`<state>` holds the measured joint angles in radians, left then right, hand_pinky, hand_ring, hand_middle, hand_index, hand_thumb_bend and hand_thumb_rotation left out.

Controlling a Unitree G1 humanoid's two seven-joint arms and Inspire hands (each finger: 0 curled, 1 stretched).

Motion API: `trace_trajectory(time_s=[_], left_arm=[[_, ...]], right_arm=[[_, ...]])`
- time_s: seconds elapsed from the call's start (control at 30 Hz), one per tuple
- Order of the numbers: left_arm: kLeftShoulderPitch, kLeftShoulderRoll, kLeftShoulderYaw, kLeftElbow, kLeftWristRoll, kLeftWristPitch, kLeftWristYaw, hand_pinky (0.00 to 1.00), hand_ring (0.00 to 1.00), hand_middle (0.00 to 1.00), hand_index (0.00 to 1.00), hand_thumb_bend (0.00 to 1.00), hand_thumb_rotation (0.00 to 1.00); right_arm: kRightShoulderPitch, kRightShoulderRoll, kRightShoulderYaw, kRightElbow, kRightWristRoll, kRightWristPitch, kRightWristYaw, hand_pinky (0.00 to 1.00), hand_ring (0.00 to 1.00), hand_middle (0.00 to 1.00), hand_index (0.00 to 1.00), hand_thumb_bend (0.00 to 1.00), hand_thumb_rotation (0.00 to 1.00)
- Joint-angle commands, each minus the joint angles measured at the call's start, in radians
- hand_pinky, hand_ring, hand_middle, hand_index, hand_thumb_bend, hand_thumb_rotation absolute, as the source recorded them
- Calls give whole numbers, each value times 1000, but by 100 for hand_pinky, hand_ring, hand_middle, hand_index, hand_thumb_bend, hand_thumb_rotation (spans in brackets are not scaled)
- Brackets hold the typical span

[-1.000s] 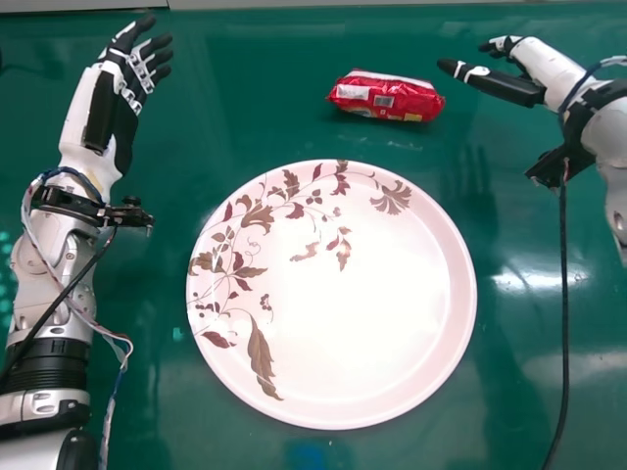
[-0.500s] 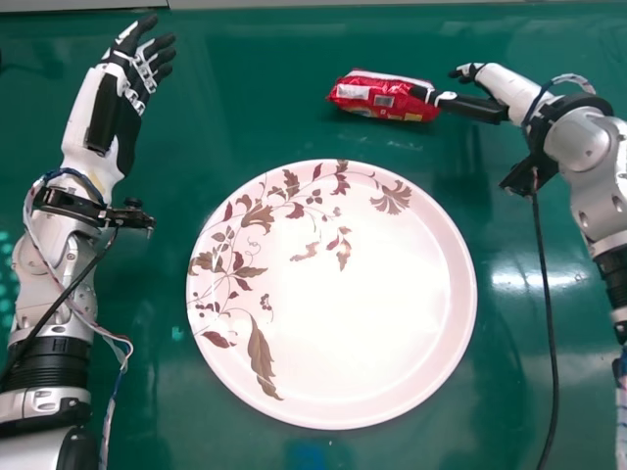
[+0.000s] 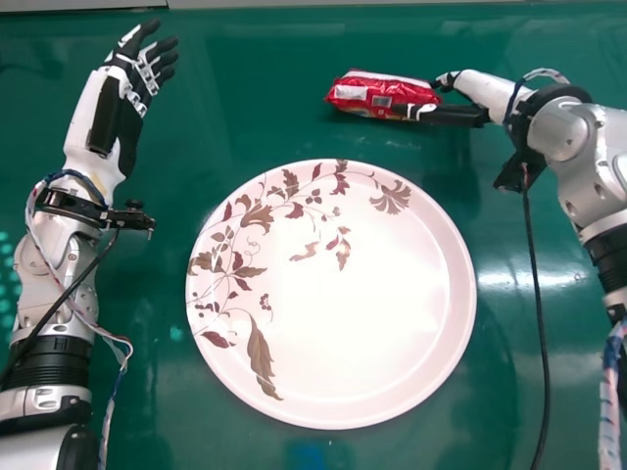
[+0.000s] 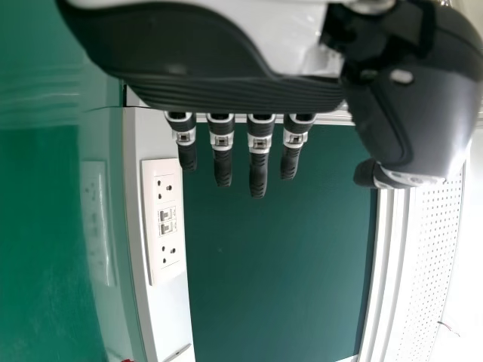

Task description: Pick up biscuit and place it in the plate

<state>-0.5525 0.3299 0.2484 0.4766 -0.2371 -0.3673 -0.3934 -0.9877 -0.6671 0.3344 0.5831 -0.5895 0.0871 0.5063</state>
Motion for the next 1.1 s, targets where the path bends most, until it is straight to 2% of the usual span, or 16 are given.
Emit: trace_trajectory(time_s=[0.0,0.13,0.43,0.6,1.07], left_arm=[[8,9,0,-4,4,-6,0,100,94,91,97,49,57],[13,8,0,-17,3,3,5,100,94,91,97,49,57],[19,7,1,-34,-1,22,9,100,94,91,97,48,55],[19,12,0,-31,10,23,15,100,94,91,97,49,57],[21,7,1,-38,4,24,15,100,94,90,97,46,55]], right_arm=[[-26,-1,17,5,-17,-12,19,87,97,100,100,100,66],[-44,-11,35,9,-49,-32,23,85,96,100,100,100,67],[-63,-46,52,-17,-150,-70,-3,88,98,100,100,100,69],[-71,-72,50,-50,-193,-79,-1,91,99,100,100,100,67],[-86,-112,44,-135,-269,-114,8,90,97,100,100,100,64]])
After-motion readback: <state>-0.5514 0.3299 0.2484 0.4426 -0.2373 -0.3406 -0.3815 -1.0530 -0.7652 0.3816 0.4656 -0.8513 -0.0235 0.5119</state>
